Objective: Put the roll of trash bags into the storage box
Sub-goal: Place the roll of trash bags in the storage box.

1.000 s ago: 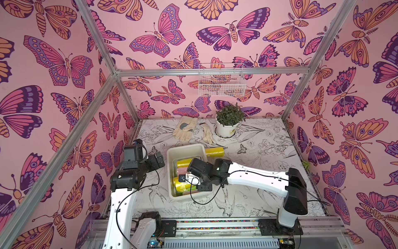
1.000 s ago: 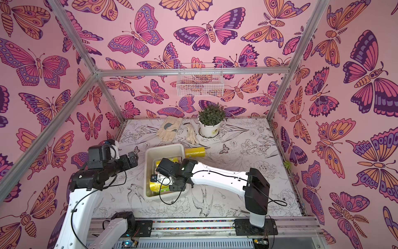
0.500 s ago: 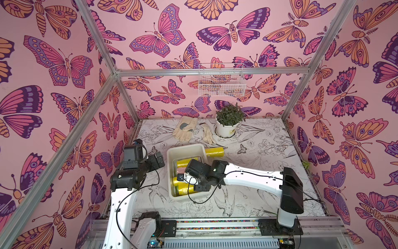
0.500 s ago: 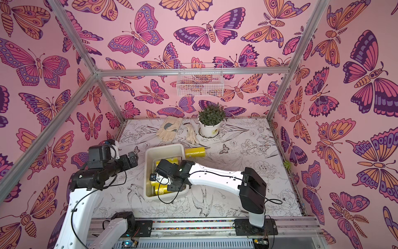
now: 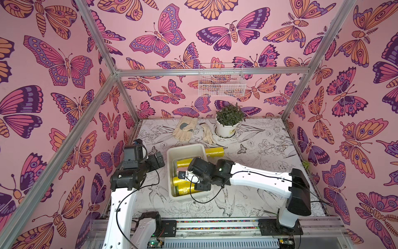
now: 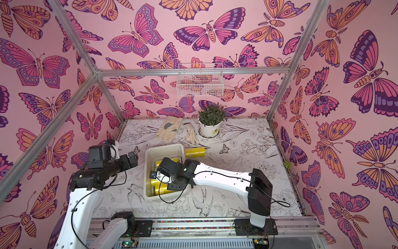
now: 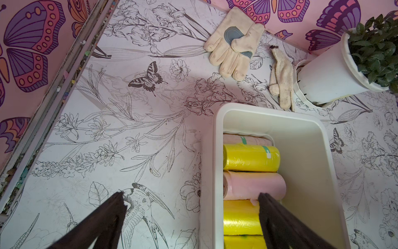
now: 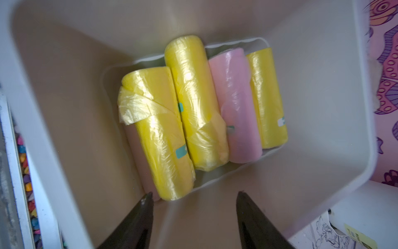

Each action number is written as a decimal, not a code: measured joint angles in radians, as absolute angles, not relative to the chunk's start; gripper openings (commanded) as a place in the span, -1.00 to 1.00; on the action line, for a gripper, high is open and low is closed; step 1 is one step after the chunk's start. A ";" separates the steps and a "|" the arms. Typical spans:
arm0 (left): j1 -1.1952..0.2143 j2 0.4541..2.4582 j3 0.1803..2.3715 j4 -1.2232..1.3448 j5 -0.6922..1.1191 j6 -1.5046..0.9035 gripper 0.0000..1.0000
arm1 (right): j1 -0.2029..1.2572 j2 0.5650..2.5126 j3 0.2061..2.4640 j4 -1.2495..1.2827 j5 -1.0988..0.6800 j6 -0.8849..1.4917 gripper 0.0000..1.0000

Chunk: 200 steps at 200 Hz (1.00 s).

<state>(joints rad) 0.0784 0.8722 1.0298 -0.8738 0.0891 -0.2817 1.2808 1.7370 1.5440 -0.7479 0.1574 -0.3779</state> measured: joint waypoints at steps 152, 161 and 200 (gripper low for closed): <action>0.066 0.865 1.030 -0.876 0.089 -0.282 1.00 | 0.981 1.093 1.103 -0.430 0.397 -0.278 0.98; 0.063 0.865 1.030 -0.876 0.089 -0.282 1.00 | 0.948 1.077 1.093 -0.430 0.373 -0.240 0.98; 0.052 0.864 1.030 -0.877 0.088 -0.282 1.00 | 0.749 1.070 1.074 -0.440 0.207 -0.074 0.98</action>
<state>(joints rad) 0.0517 0.8642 1.0298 -0.8768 0.0879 -0.2817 0.7490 1.0698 1.0740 -0.4397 0.2066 -0.0738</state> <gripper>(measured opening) 0.999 0.992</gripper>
